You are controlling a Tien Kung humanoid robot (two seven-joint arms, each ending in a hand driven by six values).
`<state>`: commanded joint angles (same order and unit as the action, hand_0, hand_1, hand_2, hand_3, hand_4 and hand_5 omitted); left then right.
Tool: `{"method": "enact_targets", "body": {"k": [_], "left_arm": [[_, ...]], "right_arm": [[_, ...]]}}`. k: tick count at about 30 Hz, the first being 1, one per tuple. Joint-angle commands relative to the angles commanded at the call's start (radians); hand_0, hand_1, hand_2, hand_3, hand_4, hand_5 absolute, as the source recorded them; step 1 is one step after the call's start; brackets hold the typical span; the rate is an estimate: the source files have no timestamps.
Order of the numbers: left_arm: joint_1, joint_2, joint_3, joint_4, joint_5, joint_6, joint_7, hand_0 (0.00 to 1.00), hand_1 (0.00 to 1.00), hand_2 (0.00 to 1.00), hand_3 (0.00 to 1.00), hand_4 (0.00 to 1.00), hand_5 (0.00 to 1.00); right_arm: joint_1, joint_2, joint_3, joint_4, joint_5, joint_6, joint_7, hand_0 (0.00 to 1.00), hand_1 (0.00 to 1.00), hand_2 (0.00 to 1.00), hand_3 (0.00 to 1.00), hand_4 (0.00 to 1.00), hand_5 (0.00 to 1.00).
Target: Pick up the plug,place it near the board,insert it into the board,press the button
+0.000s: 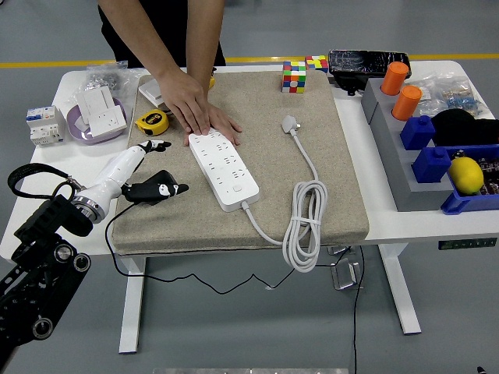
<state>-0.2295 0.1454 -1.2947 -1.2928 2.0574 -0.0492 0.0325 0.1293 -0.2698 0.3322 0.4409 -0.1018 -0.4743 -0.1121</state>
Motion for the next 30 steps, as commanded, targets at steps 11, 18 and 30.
{"method": "enact_targets", "body": {"k": [11,18,30], "left_arm": [[-0.04,-0.007,0.041,0.138,0.043,0.086,-0.033,0.855,0.9,0.87,0.885,0.998,0.494],[-0.067,-0.014,0.054,0.202,0.067,0.125,-0.045,0.836,0.873,0.856,0.883,0.998,0.492],[-0.083,-0.017,0.071,0.265,0.118,0.168,-0.056,0.784,0.821,0.792,0.818,0.998,0.423]], "right_arm": [[0.0,-0.002,-0.004,0.0,0.003,0.0,0.001,0.937,0.84,0.781,0.795,0.998,0.998],[0.005,-0.001,-0.001,0.0,0.003,0.0,0.001,0.937,0.84,0.781,0.795,0.998,0.998],[0.009,-0.002,0.001,0.0,0.006,0.001,0.002,0.937,0.84,0.781,0.795,0.998,0.998]]}}
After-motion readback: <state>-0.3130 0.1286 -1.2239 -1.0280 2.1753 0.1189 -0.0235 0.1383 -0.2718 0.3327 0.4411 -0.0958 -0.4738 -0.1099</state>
